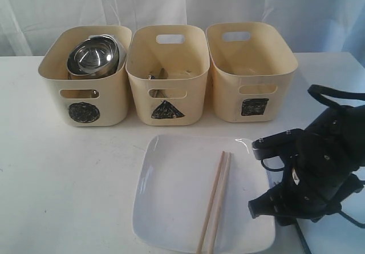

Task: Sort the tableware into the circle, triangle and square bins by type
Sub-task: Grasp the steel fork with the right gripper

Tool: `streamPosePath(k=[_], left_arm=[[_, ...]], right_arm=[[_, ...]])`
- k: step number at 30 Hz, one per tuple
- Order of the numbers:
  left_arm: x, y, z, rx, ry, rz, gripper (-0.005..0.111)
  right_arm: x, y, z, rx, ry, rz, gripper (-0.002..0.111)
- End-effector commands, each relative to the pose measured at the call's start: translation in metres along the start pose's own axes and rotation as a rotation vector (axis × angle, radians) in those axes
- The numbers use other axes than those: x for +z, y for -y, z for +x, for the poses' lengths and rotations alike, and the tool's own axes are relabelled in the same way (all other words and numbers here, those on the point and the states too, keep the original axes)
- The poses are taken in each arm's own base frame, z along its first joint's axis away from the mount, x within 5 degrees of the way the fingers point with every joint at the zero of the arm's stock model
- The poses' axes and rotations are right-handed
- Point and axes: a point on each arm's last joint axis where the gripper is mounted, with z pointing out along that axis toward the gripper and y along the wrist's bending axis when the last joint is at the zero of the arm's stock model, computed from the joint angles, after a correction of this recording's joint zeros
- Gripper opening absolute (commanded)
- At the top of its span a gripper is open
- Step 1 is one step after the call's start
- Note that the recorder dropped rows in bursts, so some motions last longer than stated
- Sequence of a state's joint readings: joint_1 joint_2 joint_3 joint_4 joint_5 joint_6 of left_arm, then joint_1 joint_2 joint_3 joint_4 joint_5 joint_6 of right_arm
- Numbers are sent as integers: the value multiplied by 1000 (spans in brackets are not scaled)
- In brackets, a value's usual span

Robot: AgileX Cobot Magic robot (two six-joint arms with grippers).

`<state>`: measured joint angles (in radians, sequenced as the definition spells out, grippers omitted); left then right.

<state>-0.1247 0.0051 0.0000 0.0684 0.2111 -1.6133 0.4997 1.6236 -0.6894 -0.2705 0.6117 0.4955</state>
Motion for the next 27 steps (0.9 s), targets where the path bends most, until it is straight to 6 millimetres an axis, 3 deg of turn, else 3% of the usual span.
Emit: streamPosePath(k=[1,7,12,27], left_arm=[[0,0,0,2,2,3,0],[0,0,0,2,2,3,0],[0,0,0,2,2,3,0],[0,0,0,2,2,3,0]], right_arm=[[10,2,1,4,-28,11,44],[17,1,1,-1,-47,13,25],[17,1,1,-12,-52,20,1],[11,4,3,-5,-57,34,0]])
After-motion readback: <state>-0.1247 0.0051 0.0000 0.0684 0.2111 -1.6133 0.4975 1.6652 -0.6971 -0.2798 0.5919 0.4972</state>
